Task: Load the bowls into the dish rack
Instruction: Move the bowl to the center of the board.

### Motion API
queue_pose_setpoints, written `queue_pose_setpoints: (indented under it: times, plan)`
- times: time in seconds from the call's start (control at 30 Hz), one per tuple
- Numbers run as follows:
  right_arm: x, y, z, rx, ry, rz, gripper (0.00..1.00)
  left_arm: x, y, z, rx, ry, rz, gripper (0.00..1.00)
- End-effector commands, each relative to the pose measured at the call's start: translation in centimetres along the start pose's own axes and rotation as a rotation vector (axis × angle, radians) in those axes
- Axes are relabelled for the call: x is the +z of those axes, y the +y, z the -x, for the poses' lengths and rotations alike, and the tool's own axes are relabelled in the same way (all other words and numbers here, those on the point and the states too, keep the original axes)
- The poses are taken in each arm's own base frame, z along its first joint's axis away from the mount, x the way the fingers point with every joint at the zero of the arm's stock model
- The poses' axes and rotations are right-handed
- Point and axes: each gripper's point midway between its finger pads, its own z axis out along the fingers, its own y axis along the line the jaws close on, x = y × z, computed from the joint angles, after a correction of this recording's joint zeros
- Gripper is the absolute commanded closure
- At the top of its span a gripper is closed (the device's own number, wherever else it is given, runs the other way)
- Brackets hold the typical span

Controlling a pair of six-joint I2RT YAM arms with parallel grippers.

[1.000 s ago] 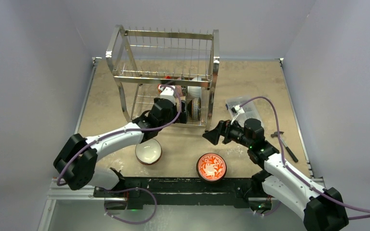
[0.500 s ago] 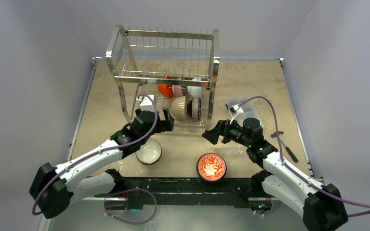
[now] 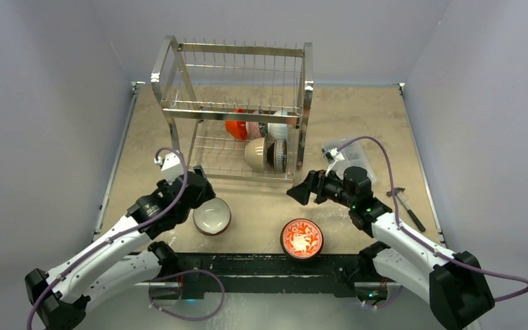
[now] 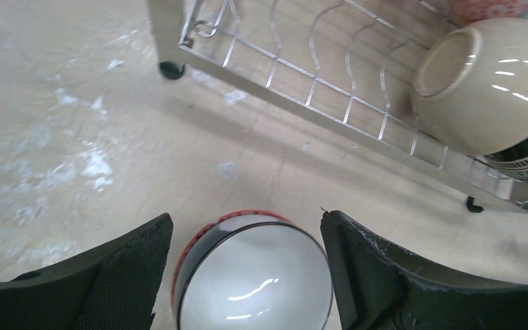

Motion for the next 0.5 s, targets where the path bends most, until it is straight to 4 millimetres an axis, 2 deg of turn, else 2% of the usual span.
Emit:
queue_pose_setpoints:
  times: [0.0,0.07,0.17,0.27,0.37,0.47]
  plan:
    - [0.2,1.5,1.8,-0.051,-0.044,0.057,0.01,-1.4,3.1,-0.6,-0.092,0.052,0.175,0.25]
    - [0.2,1.5,1.9,-0.051,-0.045,0.058,0.01,-1.6,4.5,-1.5,-0.096,0.087,0.261,0.29]
    - [0.3,1.5,1.9,-0.051,-0.044,0.057,0.01,-1.3,5.2,-2.9,-0.081,0.135,0.321,0.34]
    - [0.3,1.6,2.0,-0.052,-0.046,0.059,0.01,-0.7,5.1,-3.8,-0.03,0.174,0.341,0.58]
    - [0.2,1.7,2.0,-0.049,-0.049,0.06,0.02,-0.3,5.1,-4.0,0.006,0.186,0.365,0.66]
    - [-0.1,1.8,2.0,-0.048,-0.051,0.06,0.02,0.2,4.8,-5.0,0.016,0.212,0.349,0.68]
